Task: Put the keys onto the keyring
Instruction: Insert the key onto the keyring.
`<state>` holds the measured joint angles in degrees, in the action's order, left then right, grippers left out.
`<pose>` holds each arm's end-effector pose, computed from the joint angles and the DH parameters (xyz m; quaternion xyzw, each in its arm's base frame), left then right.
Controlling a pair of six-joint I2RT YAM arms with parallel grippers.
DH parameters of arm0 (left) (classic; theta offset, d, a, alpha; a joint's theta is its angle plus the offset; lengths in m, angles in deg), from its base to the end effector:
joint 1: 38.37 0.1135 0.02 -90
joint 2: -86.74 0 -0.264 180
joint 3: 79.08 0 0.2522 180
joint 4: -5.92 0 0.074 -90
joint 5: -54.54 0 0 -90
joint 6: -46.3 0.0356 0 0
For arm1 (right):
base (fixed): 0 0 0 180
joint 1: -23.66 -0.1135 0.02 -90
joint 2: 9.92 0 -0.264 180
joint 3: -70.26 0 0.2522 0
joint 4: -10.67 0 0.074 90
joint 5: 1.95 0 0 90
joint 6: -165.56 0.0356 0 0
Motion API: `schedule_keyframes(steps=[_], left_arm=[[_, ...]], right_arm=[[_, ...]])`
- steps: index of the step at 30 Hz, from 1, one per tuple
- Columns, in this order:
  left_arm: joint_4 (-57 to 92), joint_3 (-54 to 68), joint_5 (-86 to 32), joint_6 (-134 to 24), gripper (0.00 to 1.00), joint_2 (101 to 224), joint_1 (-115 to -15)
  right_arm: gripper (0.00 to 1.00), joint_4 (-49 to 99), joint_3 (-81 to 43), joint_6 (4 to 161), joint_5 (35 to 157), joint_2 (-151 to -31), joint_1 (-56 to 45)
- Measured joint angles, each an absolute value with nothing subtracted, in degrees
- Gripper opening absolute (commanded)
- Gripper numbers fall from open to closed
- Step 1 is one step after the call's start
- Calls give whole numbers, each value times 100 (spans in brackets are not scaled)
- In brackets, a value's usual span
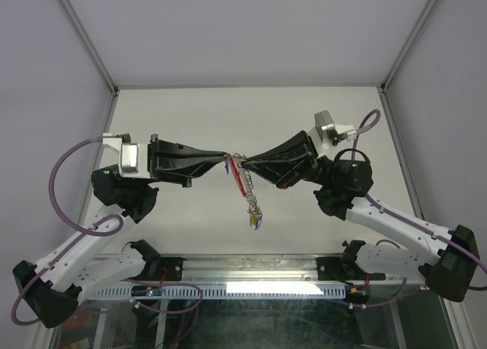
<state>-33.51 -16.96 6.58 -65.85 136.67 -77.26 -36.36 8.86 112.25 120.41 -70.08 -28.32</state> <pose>0.1087 -0.1183 0.4475 0.3798 0.2542 -0.5493 0.6996 0.1144 0.1772 0.4256 -0.3036 0.3044 0.6981 0.5725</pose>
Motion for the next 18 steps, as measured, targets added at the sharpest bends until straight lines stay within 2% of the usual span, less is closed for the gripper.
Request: schedule_keyframes(steps=[18], left_arm=[[-3620, -1696, 711, -6804, 0, 13820, -7726]], right_arm=[[0, -3800, 718, 11268, 11917, -7307, -3038]])
